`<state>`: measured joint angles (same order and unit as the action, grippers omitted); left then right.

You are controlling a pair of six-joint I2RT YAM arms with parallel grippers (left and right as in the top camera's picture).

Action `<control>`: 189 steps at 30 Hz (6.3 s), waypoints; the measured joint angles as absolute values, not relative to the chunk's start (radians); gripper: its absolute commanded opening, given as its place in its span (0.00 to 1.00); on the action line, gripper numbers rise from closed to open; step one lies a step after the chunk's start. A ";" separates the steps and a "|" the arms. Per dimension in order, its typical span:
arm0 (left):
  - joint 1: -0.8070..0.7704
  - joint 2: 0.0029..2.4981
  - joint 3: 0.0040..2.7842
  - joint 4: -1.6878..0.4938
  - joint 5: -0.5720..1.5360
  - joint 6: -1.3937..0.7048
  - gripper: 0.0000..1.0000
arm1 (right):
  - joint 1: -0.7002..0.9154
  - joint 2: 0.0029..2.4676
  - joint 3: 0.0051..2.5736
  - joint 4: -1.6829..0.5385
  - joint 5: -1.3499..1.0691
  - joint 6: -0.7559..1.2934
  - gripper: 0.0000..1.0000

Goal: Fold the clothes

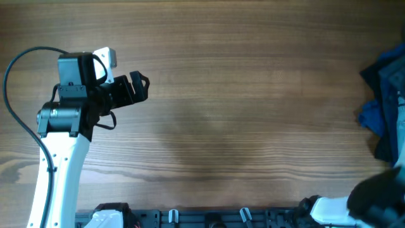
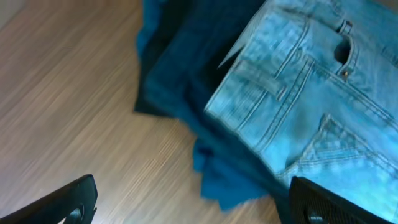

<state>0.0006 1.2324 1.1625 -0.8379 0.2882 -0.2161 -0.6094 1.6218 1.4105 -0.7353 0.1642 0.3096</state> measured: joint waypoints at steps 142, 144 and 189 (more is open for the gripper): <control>-0.394 1.761 1.278 -1.423 0.353 -0.205 0.04 | -0.226 2.051 1.534 -0.910 -0.037 0.292 0.79; -0.445 1.758 1.278 -1.433 0.353 -0.210 0.04 | -0.255 2.051 1.534 -0.884 -0.037 0.298 0.77; -0.260 1.986 1.264 -0.961 0.321 -0.381 0.04 | -0.252 2.134 1.534 -0.865 -0.236 0.248 0.33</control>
<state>-0.2604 1.9862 1.2640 -0.9611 0.3206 -0.3813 -0.2523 2.1342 1.5341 -0.8646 -0.2363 0.2478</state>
